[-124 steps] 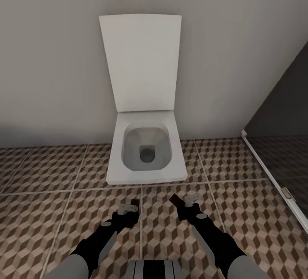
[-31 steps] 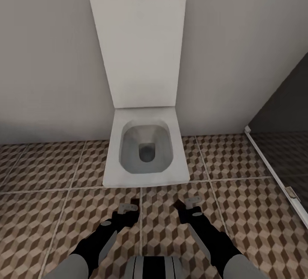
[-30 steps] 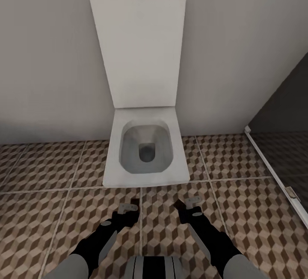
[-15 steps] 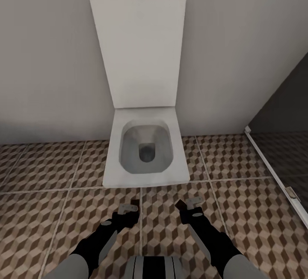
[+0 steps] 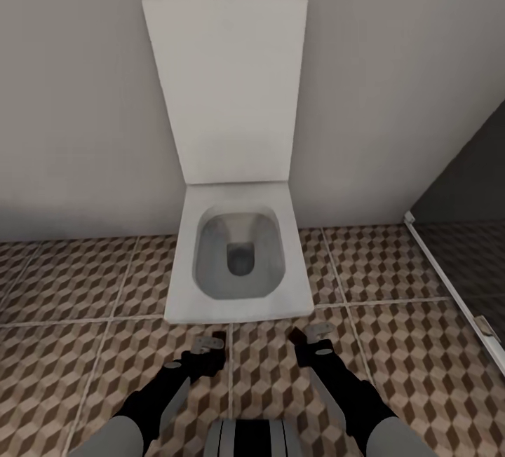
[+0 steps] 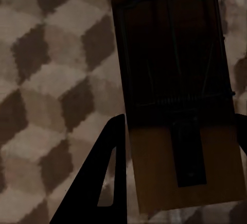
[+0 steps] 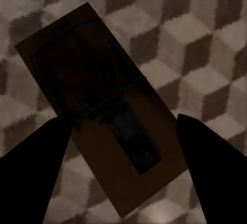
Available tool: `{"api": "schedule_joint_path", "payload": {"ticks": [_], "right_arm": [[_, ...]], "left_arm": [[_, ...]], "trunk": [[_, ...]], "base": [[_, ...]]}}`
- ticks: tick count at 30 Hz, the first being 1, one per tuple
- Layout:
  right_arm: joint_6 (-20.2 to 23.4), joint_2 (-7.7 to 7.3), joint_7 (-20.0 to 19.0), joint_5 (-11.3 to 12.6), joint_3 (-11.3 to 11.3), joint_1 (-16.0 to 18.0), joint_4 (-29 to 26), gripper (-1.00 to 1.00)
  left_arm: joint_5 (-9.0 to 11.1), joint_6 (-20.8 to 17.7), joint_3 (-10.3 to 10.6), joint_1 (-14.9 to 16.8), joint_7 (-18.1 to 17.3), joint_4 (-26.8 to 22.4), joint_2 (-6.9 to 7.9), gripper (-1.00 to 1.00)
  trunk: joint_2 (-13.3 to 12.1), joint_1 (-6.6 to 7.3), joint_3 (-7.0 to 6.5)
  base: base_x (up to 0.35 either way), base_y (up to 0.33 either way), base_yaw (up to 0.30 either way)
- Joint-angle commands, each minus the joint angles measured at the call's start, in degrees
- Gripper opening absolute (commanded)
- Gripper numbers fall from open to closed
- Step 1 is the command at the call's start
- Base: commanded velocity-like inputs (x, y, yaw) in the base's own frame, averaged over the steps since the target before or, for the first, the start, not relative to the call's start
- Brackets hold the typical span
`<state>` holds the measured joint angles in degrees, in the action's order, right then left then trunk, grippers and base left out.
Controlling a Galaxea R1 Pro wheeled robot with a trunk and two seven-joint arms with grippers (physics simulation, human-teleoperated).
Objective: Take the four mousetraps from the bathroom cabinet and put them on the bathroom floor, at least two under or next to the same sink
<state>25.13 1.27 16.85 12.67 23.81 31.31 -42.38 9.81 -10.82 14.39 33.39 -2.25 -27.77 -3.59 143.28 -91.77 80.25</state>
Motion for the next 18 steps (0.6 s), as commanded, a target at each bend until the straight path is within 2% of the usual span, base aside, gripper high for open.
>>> {"api": "schedule_joint_path", "payload": {"ticks": [1,18], "right_arm": [[0.2,-0.04,0.6,0.6,0.3,0.1,-0.1,-1.00],[0.2,-0.04,0.6,0.6,0.3,0.0,-0.1,-1.00]], "left_arm": [[0.5,-0.3,0.2,0.0,0.1,-0.1,0.10,-1.00],[0.5,-0.3,0.4,0.0,0.1,-0.2,0.15,-1.00]], "trunk": [[0.0,0.00,0.04],[0.0,0.00,0.04]], "base": [[0.117,0.000,0.000],[0.020,0.000,0.000]]}}
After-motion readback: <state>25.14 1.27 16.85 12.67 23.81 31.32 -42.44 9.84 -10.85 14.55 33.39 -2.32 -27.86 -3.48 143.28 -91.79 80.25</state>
